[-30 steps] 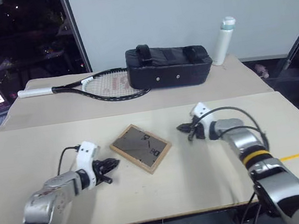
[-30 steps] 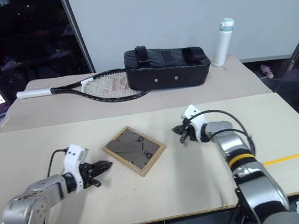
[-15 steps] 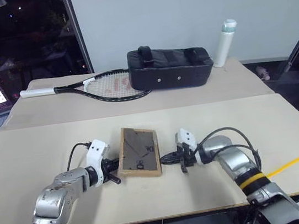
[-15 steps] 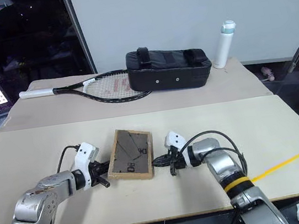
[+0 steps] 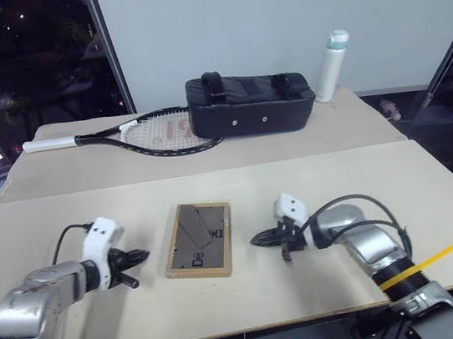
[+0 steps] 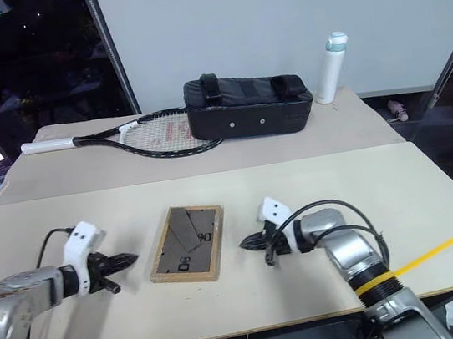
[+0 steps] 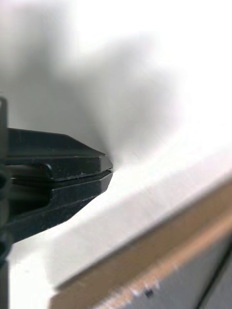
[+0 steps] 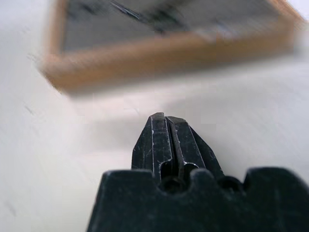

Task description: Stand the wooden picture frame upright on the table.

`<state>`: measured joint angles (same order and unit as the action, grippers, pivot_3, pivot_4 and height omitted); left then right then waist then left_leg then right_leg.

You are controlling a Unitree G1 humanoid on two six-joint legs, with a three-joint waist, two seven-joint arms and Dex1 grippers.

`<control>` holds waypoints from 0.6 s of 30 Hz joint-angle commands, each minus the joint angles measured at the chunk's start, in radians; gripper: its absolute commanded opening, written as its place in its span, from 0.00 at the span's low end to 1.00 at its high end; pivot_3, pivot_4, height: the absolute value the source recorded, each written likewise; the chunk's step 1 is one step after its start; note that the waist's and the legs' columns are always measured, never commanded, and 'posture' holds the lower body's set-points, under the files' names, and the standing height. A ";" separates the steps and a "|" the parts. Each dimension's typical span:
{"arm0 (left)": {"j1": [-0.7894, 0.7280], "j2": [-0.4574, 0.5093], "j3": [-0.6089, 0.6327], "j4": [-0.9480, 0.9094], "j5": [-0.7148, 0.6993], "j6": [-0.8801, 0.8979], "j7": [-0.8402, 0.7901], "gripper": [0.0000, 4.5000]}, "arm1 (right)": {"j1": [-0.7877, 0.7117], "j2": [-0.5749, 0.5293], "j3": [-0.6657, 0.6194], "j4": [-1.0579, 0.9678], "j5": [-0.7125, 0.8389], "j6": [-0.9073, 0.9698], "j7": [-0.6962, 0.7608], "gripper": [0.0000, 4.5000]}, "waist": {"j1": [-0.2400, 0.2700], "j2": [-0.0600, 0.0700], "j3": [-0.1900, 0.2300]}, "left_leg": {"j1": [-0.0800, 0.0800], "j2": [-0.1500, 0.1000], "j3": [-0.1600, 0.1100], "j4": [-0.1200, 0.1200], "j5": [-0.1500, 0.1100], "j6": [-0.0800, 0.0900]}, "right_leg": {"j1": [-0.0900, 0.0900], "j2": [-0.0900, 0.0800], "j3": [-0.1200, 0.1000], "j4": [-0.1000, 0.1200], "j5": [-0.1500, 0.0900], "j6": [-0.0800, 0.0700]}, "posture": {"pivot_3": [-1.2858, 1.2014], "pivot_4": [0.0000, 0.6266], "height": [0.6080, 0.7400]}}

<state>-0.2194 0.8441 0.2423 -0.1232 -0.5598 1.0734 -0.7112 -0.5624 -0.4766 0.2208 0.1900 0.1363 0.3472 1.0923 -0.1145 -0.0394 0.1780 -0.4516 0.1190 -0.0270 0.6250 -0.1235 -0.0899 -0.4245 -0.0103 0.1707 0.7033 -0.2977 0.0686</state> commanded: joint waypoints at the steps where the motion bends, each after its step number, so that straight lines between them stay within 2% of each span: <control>1: -0.044 0.027 0.107 0.029 -0.165 0.387 -0.033 0.15 | -0.027 -0.023 -0.034 -0.029 0.035 -0.034 0.031 0.00 | -0.004 0.000 0.000 | 0.000 0.000 0.000 0.000 0.000 0.000 | 0.000 0.000 0.000 0.000 0.000 0.000 | 0.52 0.24 0.51; 4: -0.092 0.049 0.119 0.076 -0.341 0.537 -0.077 0.39 | -0.029 -0.021 -0.029 -0.038 0.039 -0.044 0.040 0.00 | -0.005 0.000 0.001 | -0.001 0.000 0.000 0.000 0.000 0.000 | -0.001 0.000 0.000 0.000 -0.001 0.000 | 0.52 0.24 0.51; 11: -0.149 -0.011 0.001 0.174 -0.579 0.541 0.098 0.94 | -0.037 0.026 0.030 -0.011 -0.004 -0.095 0.026 0.00 | 0.008 0.000 0.001 | -0.005 0.000 -0.002 0.000 0.000 0.000 | -0.003 0.000 -0.002 0.000 -0.001 0.000 | 0.52 0.24 0.51; 12: -0.156 -0.025 -0.006 0.181 -0.601 0.541 0.121 0.99 | -0.040 0.035 0.034 -0.008 -0.005 -0.097 0.023 0.00 | 0.014 0.000 0.001 | -0.005 0.000 -0.002 0.000 0.000 0.000 | -0.002 0.000 -0.002 -0.001 0.000 0.001 | 0.52 0.24 0.51; 18: -0.222 -0.157 -0.050 0.231 -0.685 0.541 0.262 0.99 | -0.053 0.099 0.062 0.015 -0.008 -0.110 0.002 0.00 | 0.046 0.000 0.001 | -0.005 0.000 -0.002 0.002 0.000 0.000 | -0.001 -0.001 -0.002 -0.002 0.000 0.001 | 0.52 0.24 0.51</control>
<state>-0.4323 0.7403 0.2457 0.0879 -1.2032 1.5981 -0.5019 -0.5912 -0.3972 0.2745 0.2175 0.1278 0.2624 1.1040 -0.0689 -0.0396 0.1787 -0.4564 0.1186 -0.0286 0.6266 -0.1235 -0.0901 -0.4250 -0.0109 0.1684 0.7014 -0.2979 0.0697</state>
